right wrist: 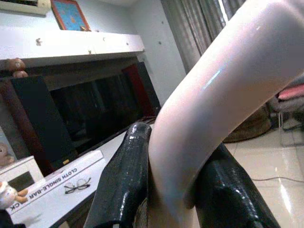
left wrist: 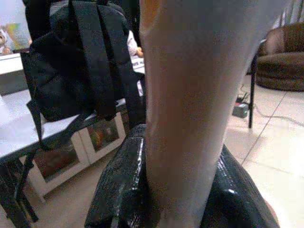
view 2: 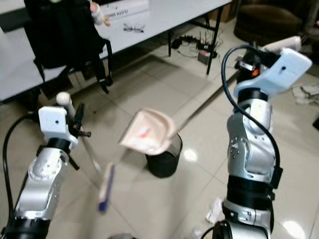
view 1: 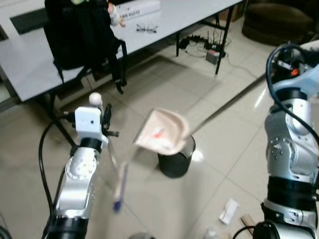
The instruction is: Sweep floor
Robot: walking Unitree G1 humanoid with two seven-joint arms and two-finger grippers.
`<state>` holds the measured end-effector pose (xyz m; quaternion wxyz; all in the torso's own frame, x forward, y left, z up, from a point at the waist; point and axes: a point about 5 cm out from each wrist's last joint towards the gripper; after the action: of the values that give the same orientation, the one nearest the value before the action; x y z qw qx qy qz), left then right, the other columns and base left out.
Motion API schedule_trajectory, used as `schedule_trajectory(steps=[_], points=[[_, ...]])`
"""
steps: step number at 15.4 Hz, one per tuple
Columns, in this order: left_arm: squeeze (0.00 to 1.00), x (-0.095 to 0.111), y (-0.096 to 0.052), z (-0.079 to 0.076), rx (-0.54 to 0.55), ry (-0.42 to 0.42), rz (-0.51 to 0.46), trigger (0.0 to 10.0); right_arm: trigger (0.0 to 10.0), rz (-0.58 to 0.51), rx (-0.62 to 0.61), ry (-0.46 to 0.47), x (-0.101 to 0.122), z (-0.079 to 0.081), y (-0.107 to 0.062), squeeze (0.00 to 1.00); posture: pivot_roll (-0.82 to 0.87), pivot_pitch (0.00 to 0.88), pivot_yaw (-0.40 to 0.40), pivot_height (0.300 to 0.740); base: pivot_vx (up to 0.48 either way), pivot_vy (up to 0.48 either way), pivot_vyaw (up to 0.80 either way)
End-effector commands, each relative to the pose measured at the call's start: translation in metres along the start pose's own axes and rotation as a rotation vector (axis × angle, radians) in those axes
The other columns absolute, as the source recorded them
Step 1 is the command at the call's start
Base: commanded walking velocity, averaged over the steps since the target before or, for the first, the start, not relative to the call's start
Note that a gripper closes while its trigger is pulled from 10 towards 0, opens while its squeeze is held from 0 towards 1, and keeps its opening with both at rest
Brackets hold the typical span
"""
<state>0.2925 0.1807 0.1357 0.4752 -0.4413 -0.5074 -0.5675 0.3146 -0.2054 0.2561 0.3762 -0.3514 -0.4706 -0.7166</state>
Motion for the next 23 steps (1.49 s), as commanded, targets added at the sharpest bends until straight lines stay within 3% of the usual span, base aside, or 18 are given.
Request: schedule_trajectory(steps=[1, 5, 15, 18, 19, 23], points=[[0.00, 0.009, 0.003, -0.004, -0.012, 0.000, -0.044, 10.0, 10.0, -0.068, 0.002, 0.008, 0.014, 0.000, 0.002, 0.00, -0.02, 0.043, 0.067, 0.740, 0.472, 0.000, 0.00], [0.00, 0.007, 0.002, -0.005, -0.013, -0.012, -0.041, 10.0, 10.0, -0.079, 0.002, 0.009, 0.015, -0.001, 0.003, 0.00, -0.02, 0.033, 0.066, 0.740, 0.472, 0.000, 0.00], [0.00, 0.001, 0.000, -0.005, -0.020, -0.046, -0.013, 10.0, 10.0, -0.124, 0.014, -0.034, 0.023, -0.007, 0.007, 0.00, -0.02, 0.025, 0.061, 0.740, 0.000, 0.000, 0.00], [0.00, 0.000, -0.001, -0.005, -0.024, -0.045, -0.005, 10.0, 10.0, -0.135, 0.055, -0.109, 0.027, -0.009, 0.008, 0.00, -0.03, 0.027, 0.060, 0.740, 0.000, 0.000, 0.00], [0.00, -0.002, -0.001, -0.006, -0.036, -0.041, 0.003, 10.0, 10.0, -0.152, 0.118, -0.176, 0.030, -0.005, 0.010, 0.00, -0.03, 0.030, 0.061, 0.740, 0.000, 0.000, 0.00], [0.00, -0.003, -0.001, -0.008, -0.051, -0.040, 0.007, 10.0, 10.0, -0.200, 0.290, -0.255, 0.028, 0.022, 0.003, 0.00, -0.03, 0.034, 0.060, 0.740, 0.000, 0.000, 0.00]])
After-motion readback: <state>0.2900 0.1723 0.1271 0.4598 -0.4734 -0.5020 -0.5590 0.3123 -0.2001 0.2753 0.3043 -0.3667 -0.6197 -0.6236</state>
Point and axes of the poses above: a point about 5 cm out from each wrist's last joint towards the gripper, its own y axis pointing out of the wrist towards the gripper, its own x axis along the axis of the wrist's last joint, z = x × y, and after that the axes turned 2 degrees about -y, right-handed
